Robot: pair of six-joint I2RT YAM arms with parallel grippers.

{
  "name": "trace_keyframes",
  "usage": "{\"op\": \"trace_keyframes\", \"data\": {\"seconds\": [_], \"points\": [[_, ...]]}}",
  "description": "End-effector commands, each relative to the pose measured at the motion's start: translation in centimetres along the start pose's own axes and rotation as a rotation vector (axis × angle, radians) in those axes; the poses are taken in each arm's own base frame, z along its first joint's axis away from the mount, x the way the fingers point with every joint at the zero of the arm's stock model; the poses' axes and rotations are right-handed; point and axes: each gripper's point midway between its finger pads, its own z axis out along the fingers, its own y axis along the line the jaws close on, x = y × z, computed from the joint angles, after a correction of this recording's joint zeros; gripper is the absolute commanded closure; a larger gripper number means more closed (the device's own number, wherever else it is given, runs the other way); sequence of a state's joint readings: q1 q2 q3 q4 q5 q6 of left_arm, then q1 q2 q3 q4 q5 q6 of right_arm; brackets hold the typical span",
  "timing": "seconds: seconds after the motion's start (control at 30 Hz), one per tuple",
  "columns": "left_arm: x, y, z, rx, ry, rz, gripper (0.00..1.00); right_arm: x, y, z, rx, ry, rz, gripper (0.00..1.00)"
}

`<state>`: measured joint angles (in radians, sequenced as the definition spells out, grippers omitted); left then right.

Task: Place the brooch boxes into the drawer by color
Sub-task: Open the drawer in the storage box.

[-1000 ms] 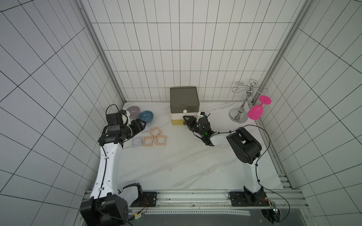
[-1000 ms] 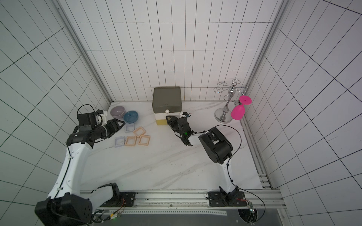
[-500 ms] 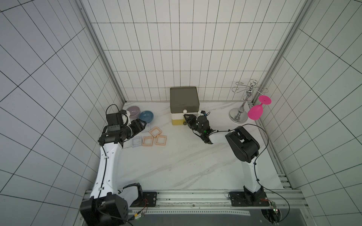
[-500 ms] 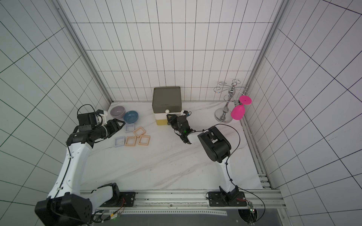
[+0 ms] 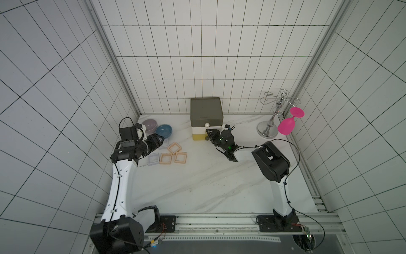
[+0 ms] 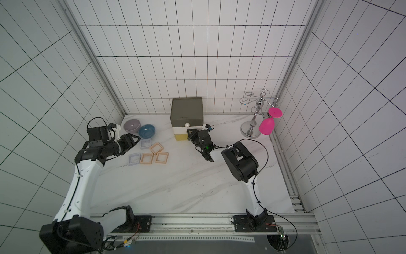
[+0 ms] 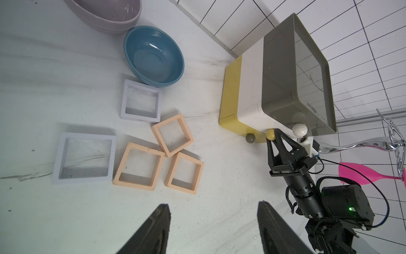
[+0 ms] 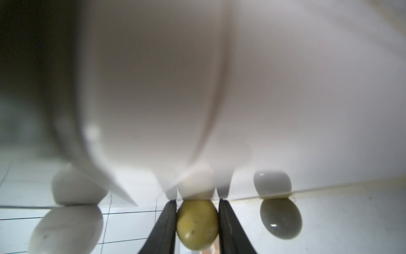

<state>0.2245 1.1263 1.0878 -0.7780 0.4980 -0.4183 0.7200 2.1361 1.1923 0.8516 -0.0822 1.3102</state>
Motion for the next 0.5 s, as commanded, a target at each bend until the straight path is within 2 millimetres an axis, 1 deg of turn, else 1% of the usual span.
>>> {"op": "trace_keyframes", "data": {"seconds": [0.0,0.1,0.27,0.47], "points": [[-0.6,-0.2,-0.3,0.005,-0.022,0.018,0.33,-0.2,2.6,0.7,-0.072,-0.009,-0.018,0.76],[-0.5,-0.2,-0.3,0.006,-0.022,0.017,0.33,0.0,2.4,0.1,-0.066,-0.007,-0.022,0.77],[-0.2,-0.1,-0.2,0.010,-0.017,0.003,0.33,0.7,2.2,-1.5,-0.067,-0.013,-0.010,0.76],[0.1,0.5,0.0,-0.013,-0.014,-0.020,0.33,2.6,2.3,-3.2,-0.066,0.006,-0.006,0.76]]}}
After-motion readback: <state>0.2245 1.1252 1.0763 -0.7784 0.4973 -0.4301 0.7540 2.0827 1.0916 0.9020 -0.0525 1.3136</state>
